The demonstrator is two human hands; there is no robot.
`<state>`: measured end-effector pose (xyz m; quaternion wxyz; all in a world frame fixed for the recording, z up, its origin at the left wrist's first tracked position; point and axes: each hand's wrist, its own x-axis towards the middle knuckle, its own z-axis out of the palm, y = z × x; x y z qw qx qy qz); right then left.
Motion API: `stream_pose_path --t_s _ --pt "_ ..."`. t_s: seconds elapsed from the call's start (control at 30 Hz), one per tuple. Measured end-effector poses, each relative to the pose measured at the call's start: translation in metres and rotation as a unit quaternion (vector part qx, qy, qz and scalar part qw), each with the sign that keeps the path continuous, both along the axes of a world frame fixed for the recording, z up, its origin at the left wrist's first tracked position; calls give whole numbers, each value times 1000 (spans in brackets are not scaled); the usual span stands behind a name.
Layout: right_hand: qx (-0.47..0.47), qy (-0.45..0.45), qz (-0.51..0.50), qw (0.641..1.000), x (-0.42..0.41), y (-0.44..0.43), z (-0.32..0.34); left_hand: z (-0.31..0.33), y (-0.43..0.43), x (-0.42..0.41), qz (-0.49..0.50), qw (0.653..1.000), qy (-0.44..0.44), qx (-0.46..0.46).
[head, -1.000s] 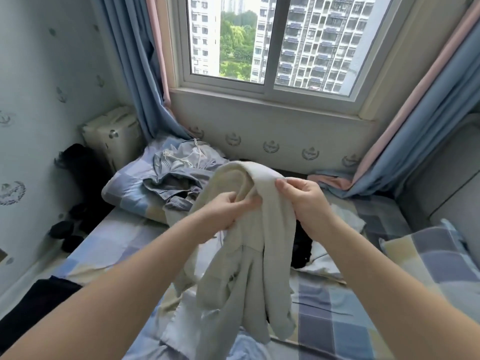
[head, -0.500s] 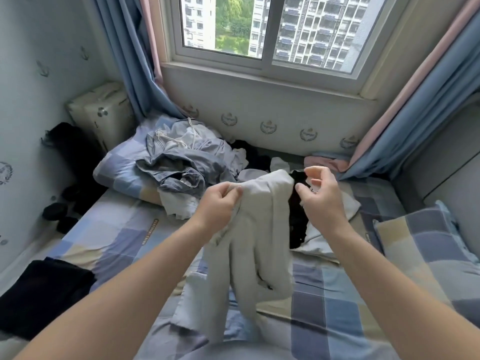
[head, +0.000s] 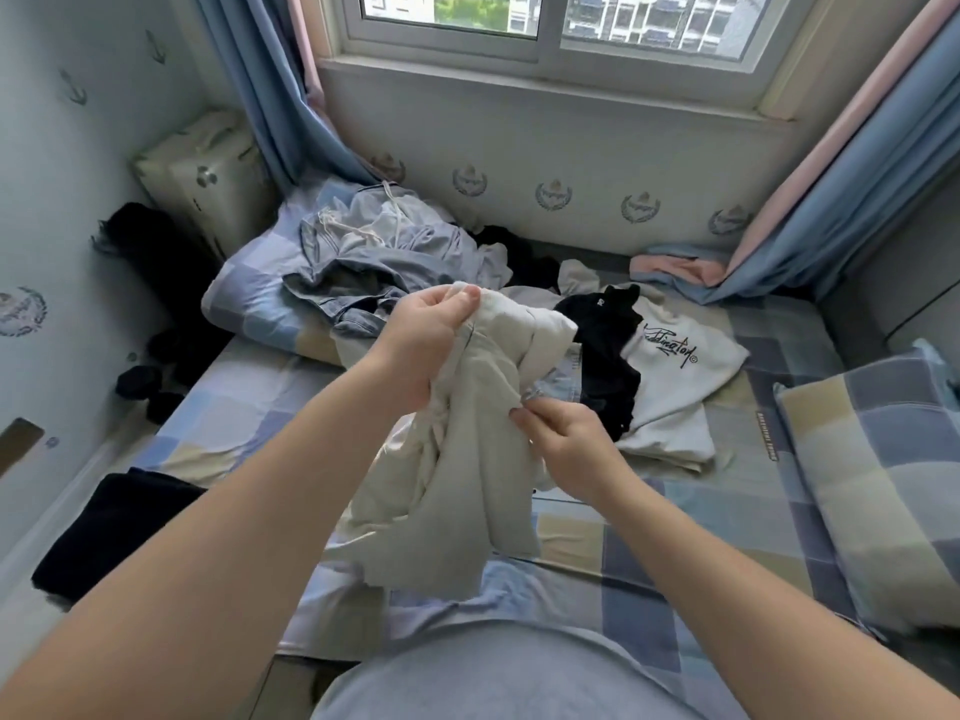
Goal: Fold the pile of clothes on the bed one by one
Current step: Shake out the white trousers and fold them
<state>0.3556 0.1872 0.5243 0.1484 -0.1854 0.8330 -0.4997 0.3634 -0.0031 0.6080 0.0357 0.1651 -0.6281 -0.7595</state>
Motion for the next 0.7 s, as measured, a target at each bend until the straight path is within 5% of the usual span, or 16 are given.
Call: stream_pose_path --t_s 0.2,0.37,0.5,0.7 --pt "31 30 -38 998 -25 35 25 -27 -15 5 42 998 -38 -2" --pt "63 -106 80 989 7 5 2 -29 19 8 -8 995 -32 93" --pt "7 -50 19 999 13 -3 -16 -27 18 7 11 994 -23 110" --pt "76 47 24 996 -4 25 13 -48 -15 7 49 994 -90 44"
